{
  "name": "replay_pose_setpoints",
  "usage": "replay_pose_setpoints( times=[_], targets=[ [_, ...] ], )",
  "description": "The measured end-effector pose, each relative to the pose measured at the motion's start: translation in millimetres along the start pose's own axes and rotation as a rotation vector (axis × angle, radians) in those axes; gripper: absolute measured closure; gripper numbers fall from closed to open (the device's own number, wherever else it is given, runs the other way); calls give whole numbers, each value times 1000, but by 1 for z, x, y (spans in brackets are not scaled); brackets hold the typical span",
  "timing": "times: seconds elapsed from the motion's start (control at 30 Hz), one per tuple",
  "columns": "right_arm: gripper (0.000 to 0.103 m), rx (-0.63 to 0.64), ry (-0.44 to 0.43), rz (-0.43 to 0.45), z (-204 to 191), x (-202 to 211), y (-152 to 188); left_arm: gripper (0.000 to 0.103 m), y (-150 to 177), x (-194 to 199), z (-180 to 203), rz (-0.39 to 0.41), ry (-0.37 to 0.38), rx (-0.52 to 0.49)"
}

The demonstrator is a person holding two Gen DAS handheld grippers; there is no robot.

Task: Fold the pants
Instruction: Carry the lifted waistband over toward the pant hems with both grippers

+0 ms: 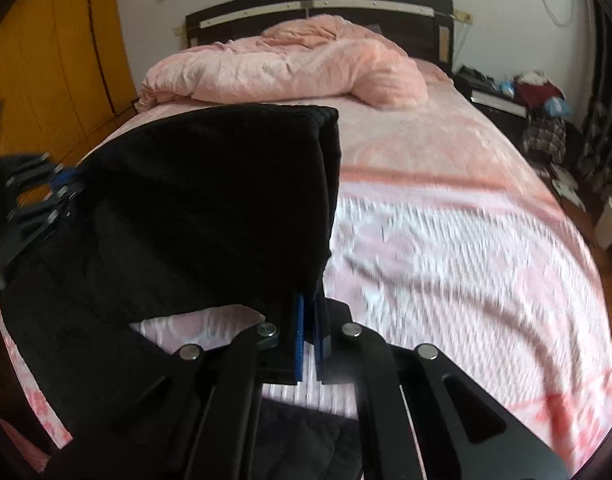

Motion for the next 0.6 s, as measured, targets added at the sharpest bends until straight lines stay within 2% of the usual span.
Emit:
replay_pose_setpoints(
  times=[0.07,0.13,0.23,0.4,0.6],
  targets=[
    [101,-26,-19,1,3,7,18,99,6,15,13,20,1,1],
    [101,-42,-26,0,4,16,36,99,16,32,23,25,44,26],
    [101,-54,-34,-2,7,30,55,99,26,51,49,23,77,-14],
    [101,-36,-31,-28,8,50,81,99,50,77,91,-16,146,-41],
    [101,-13,-5,-90,6,51,108,97,70,90,131,-82,221,21]
  ],
)
Point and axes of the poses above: each gripper's, at about its wrist camera, not at the fingertips, and x roughly against the way its jaws point, z to its right, y to its underside, the point moved 1 cm from there along -x, roughly the way its jaws point, and after that the axes turned 4 degrees about -x, right-handed, at the moved point
